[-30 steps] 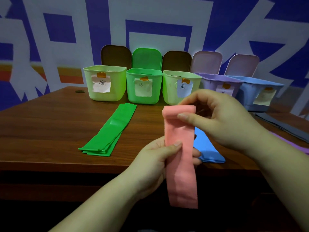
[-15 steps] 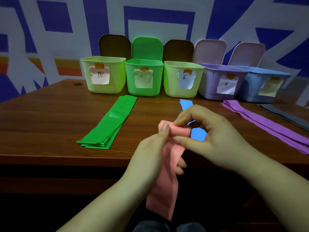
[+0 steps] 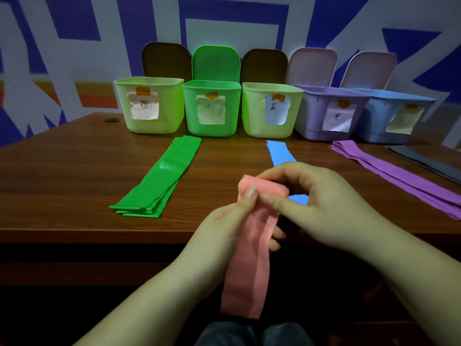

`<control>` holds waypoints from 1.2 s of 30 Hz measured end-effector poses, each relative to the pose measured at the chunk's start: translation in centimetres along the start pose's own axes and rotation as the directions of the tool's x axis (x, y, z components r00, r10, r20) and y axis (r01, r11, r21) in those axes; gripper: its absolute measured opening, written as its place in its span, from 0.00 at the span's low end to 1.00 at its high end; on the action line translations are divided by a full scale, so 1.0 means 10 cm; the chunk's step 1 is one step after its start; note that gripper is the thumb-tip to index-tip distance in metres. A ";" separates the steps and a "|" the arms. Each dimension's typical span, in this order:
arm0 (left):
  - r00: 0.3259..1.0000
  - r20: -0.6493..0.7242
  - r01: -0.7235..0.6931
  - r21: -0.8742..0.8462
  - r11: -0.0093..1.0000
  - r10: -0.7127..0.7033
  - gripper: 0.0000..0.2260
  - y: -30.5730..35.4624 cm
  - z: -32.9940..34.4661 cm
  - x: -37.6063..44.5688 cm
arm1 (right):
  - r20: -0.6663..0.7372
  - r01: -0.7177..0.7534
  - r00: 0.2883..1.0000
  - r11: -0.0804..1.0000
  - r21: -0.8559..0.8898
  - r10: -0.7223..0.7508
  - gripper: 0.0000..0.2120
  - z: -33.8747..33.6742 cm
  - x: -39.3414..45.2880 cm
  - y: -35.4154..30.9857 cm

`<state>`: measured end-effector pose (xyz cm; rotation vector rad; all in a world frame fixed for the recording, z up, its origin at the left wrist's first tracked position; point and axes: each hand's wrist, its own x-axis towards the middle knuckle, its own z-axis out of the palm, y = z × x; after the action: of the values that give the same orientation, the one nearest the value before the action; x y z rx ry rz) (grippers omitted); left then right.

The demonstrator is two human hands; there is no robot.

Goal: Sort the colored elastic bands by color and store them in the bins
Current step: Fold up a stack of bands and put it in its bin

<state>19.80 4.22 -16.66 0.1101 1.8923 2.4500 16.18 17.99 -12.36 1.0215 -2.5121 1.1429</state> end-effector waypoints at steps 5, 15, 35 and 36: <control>1.000 -0.006 0.001 -0.025 1.000 -0.001 0.22 -0.02 -0.03 -0.01 | 0.026 -0.050 0.998 0.998 0.040 0.049 0.11 0.05 -0.03 -0.02; 0.999 0.024 -0.035 -0.114 0.993 0.038 0.18 0.01 -0.11 -0.12 | 0.188 -0.140 0.975 0.986 0.090 0.122 0.08 -0.03 -0.02 -0.07; 0.945 0.269 0.290 -0.430 0.855 -0.185 0.14 0.16 -0.18 -0.07 | 0.062 -0.100 0.993 0.995 0.017 0.099 0.08 0.02 -0.07 -0.06; 0.937 0.298 0.310 -0.457 0.834 -0.185 0.18 0.14 -0.20 -0.06 | 0.041 -0.079 0.996 0.997 0.000 0.079 0.08 0.02 -0.08 -0.06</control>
<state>20.27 1.91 -15.81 0.1248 1.0536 2.5090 17.21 17.95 -12.45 0.9634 -2.6049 1.1570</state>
